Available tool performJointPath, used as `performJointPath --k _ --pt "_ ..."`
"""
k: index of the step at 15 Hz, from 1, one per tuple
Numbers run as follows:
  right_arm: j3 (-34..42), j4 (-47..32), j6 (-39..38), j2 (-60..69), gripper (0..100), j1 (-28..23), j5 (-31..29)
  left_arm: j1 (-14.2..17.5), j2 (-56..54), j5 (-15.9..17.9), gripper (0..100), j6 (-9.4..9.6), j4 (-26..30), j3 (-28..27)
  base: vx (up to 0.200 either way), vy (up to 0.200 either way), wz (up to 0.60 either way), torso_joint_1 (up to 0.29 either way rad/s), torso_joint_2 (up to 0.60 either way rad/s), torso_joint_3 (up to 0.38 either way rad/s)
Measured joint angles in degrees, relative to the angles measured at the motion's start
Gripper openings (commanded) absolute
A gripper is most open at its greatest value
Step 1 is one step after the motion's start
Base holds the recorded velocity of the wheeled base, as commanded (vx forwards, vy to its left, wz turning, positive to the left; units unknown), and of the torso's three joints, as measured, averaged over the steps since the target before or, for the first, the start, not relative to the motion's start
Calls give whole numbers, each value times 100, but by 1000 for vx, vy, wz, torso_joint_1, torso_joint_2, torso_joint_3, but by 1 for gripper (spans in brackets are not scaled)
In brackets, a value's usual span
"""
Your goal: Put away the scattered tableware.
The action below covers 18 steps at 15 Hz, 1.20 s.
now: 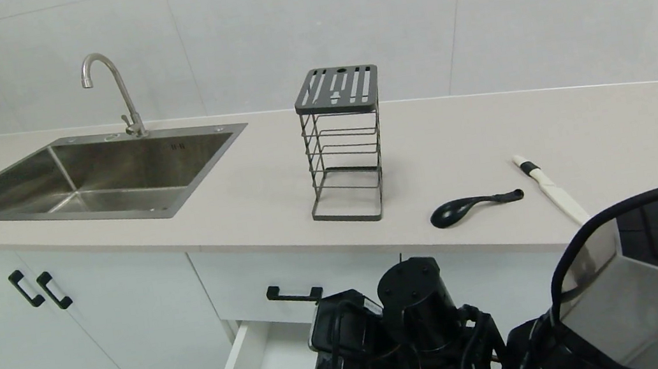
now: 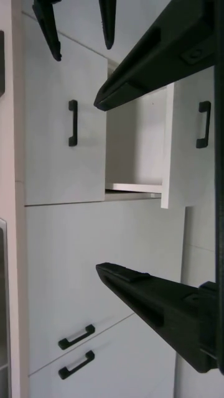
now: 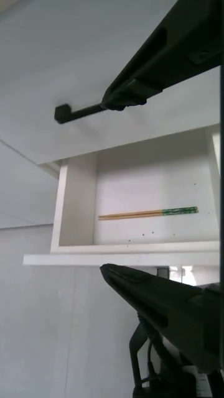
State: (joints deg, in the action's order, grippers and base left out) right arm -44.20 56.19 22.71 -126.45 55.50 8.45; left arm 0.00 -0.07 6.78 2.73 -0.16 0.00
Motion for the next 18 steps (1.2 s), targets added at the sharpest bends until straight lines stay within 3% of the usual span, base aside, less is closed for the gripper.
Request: performJointPath --k 13,14,18 --pt "90 -41 -180 -83 100 1 77 0 0 0 100 0 -6 0 0 0 0 279 -532 -258" --pt "134 -169 -180 -76 100 -7 176 0 0 0 100 0 -2 0 0 0 0 90 -193 -85" --pt "-194 -2124 -211 162 100 -118 446 0 0 0 100 0 0 0 0 0 0 13 -18 -12"
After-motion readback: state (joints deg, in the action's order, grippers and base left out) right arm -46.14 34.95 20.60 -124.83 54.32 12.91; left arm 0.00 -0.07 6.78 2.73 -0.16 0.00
